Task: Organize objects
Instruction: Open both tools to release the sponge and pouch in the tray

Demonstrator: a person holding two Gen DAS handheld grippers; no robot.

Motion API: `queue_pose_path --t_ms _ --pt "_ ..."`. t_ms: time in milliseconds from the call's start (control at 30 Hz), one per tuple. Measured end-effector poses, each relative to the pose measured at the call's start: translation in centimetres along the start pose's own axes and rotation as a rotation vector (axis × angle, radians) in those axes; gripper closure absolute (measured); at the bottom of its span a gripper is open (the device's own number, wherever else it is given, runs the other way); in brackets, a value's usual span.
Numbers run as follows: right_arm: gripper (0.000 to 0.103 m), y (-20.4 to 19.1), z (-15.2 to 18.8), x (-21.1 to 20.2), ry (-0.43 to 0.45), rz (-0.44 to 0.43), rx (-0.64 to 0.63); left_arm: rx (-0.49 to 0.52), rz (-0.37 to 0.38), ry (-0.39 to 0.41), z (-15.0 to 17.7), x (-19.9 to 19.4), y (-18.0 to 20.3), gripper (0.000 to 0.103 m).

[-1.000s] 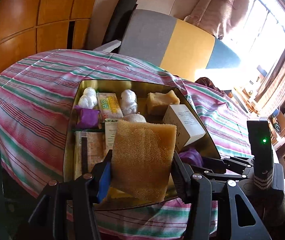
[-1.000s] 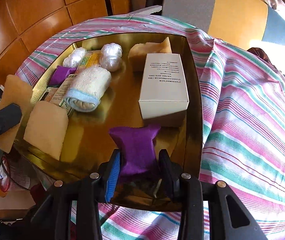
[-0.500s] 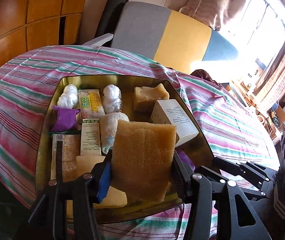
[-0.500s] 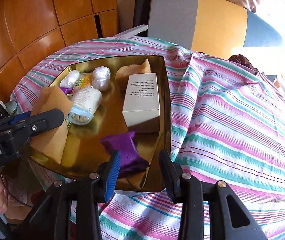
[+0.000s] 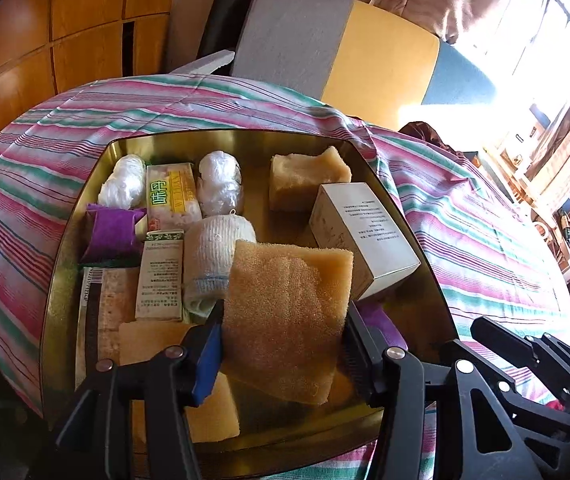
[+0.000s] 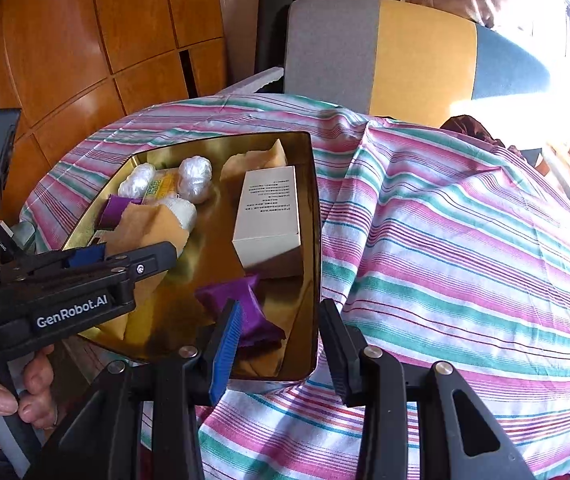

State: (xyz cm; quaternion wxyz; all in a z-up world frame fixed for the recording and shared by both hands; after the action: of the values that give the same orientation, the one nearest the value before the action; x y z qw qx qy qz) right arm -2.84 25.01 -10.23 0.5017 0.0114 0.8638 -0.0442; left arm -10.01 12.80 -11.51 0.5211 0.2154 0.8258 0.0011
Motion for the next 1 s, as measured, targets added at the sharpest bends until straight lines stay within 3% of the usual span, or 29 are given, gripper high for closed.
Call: queue_pose_path --t_ms 333,600,800,1000 --pt "0.063 0.5 0.0 0.3 0.001 0.005 0.024 0.025 -0.07 -0.008 0.5 1.2 -0.1 0.037" --pt "0.063 0.5 0.1 0.7 -0.004 0.017 0.023 0.054 -0.113 0.021 0.8 1.2 -0.3 0.036" --pt "0.063 0.3 0.1 0.5 0.005 0.023 0.012 0.072 -0.127 0.092 0.4 -0.9 0.0 0.026" --pt "0.063 -0.3 0.0 0.4 0.008 0.023 0.002 0.087 -0.147 0.155 0.4 -3.4 0.1 0.022"
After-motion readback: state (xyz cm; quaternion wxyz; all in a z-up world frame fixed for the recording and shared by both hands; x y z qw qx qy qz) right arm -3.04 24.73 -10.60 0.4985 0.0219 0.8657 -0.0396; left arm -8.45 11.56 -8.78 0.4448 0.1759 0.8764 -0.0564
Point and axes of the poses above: each gripper's, at about its wrist camera, not at the fingertips, and x roughly the way its jaws point, y to its right, z to its underside, the point moved 6 cm from there along x, roughly the way its jaws point, and after that the axes turned 9 degrees about -y, right-handed, at the moved point
